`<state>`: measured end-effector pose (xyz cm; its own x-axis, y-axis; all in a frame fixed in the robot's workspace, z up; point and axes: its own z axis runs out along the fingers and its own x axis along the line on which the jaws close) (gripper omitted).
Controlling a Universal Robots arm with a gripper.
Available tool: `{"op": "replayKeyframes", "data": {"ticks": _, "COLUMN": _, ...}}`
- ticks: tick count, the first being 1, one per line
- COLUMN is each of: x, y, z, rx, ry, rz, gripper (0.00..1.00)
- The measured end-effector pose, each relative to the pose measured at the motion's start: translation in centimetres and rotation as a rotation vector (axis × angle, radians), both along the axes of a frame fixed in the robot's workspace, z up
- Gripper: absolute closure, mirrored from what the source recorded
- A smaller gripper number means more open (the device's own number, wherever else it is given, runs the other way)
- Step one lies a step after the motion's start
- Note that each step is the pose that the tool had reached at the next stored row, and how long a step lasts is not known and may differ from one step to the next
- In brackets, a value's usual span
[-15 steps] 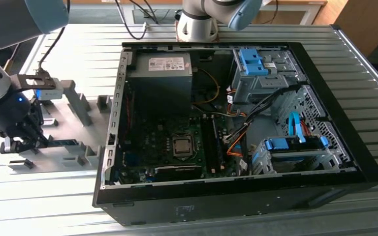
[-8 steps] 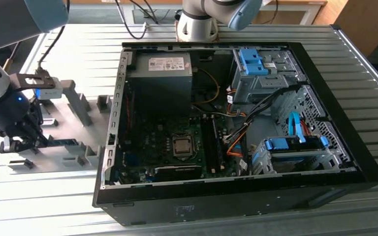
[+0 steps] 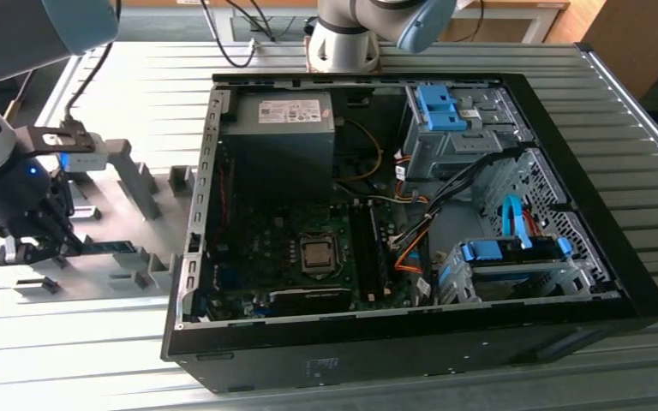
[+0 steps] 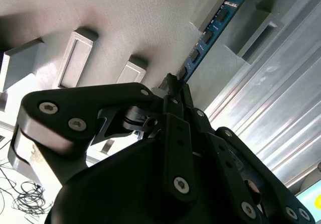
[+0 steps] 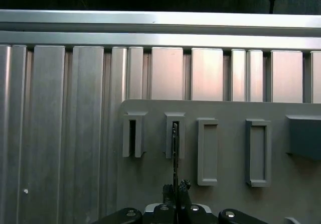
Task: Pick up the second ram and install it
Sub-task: 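Pick up the second ram and move it above second insertion slot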
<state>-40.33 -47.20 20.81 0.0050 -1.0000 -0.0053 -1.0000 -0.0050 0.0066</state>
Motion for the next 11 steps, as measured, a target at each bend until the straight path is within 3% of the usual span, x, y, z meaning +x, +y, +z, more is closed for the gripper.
{"op": "replayKeyframes", "data": {"ticks": 11, "x": 0.0, "y": 0.0, "z": 0.35, "rx": 0.0, "ry": 0.0, "rz": 0.0, "gripper": 0.86}}
